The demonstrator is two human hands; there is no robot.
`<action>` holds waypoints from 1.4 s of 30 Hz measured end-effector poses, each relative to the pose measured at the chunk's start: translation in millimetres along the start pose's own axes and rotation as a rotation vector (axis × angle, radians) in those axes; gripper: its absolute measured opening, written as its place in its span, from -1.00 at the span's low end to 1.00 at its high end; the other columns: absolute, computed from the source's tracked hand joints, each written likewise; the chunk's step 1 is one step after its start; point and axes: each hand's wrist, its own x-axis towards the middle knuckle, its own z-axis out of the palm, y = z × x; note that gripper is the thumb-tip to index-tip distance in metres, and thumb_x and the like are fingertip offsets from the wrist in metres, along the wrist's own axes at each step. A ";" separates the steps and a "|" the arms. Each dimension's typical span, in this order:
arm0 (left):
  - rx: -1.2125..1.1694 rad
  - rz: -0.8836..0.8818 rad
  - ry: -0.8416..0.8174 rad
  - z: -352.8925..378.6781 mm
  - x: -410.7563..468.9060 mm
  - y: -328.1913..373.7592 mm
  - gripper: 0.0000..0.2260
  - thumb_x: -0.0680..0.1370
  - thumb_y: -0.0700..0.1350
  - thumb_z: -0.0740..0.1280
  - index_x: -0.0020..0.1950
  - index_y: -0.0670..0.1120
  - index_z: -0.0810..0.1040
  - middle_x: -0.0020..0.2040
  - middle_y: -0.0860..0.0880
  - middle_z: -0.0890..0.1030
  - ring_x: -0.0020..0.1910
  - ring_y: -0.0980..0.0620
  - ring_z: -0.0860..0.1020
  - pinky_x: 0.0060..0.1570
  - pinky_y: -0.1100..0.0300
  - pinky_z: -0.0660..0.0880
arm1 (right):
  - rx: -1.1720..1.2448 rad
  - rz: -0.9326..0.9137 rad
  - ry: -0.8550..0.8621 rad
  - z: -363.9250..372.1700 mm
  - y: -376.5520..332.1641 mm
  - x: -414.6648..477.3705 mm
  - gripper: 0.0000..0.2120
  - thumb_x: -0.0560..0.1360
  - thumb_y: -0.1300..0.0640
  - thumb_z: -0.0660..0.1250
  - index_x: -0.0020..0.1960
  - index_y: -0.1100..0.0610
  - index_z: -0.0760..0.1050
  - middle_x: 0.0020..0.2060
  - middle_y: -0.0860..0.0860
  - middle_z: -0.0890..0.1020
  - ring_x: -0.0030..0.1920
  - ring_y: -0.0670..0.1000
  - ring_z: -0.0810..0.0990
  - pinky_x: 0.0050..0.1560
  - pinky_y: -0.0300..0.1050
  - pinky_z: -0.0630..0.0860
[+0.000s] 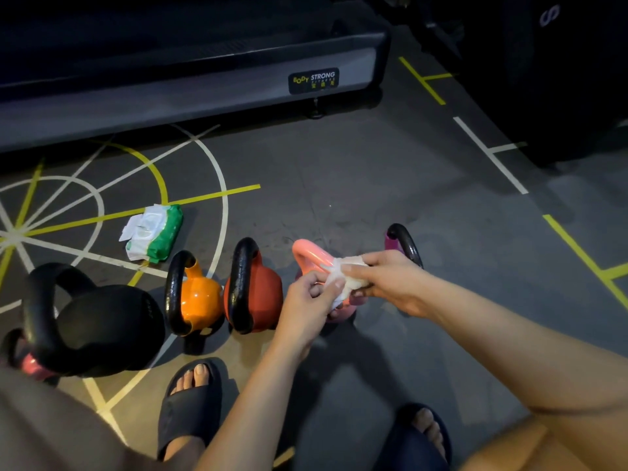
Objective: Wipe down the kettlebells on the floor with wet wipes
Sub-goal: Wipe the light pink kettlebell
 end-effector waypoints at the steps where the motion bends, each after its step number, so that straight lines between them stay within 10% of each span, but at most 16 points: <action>1: 0.061 0.020 0.022 -1.3 5.2 -0.4 -0.89 0.61 -0.12 0.41 -0.06 -0.13 0.56 -0.37 -0.07 0.62 -0.39 0.00 0.55 -0.30 0.12 0.45 | 0.003 -0.015 0.050 -2.4 1.3 3.5 -0.81 0.54 0.18 0.43 0.07 0.29 0.62 -0.04 0.32 0.68 -0.11 0.17 0.65 0.12 0.19 0.61; 7: 1.043 0.680 -0.015 -15.3 57.9 13.2 -0.78 0.54 0.08 0.35 0.13 0.05 0.58 0.04 0.09 0.53 0.09 0.03 0.47 0.11 0.12 0.41 | -0.347 -0.007 0.532 -32.0 3.3 23.0 -0.92 0.49 0.11 0.26 -0.17 0.07 0.43 -0.23 0.05 0.58 -0.22 0.10 0.57 -0.23 -0.12 0.49; 13: 1.610 0.749 -0.389 8.2 108.7 21.6 -0.55 0.64 0.31 0.08 0.03 0.03 0.61 0.01 0.01 0.58 0.11 -0.04 0.51 0.07 0.03 0.37 | -0.365 -0.027 0.562 -38.2 14.6 24.5 -0.75 0.48 0.08 0.43 0.15 0.00 0.56 -0.03 0.01 0.61 -0.05 0.03 0.57 -0.02 -0.17 0.49; 19: 1.683 0.634 -0.261 10.1 130.5 6.7 -0.54 0.53 0.17 0.03 -0.17 -0.08 0.62 -0.09 -0.07 0.68 -0.03 -0.15 0.63 -0.26 0.10 0.31 | -0.420 0.038 0.507 -37.6 17.3 29.6 -0.80 0.45 0.26 0.33 -0.05 0.05 0.69 -0.10 0.06 0.67 -0.06 0.04 0.63 -0.11 -0.20 0.50; 31: 1.401 0.150 0.081 -15.3 159.0 26.2 -0.55 0.61 0.07 0.05 0.03 -0.10 0.69 0.06 -0.24 0.67 0.12 -0.27 0.59 0.00 0.06 0.43 | -0.534 0.171 0.662 -39.0 26.4 54.5 -0.74 0.57 0.17 0.22 0.24 0.18 0.40 0.09 0.21 0.57 0.10 0.26 0.57 0.11 0.03 0.52; 36: 1.367 0.133 0.067 -19.5 159.7 29.1 -0.55 0.59 0.08 0.06 0.01 -0.09 0.70 0.06 -0.21 0.67 0.12 -0.25 0.59 0.03 0.07 0.45 | -0.474 0.156 0.641 -33.0 21.9 59.1 -0.73 0.57 0.18 0.21 -0.30 0.07 0.46 -0.19 0.12 0.54 -0.23 0.13 0.48 -0.15 -0.17 0.38; 42: 1.316 0.059 0.090 -42.9 161.4 29.0 -0.57 0.63 0.04 0.05 0.07 -0.12 0.67 0.13 -0.25 0.65 0.17 -0.26 0.57 0.00 0.05 0.38 | -0.396 0.096 0.622 -21.1 26.8 75.3 -0.80 0.48 0.13 0.27 -0.25 0.13 0.60 -0.31 0.09 0.64 -0.25 0.17 0.68 -0.14 0.07 0.66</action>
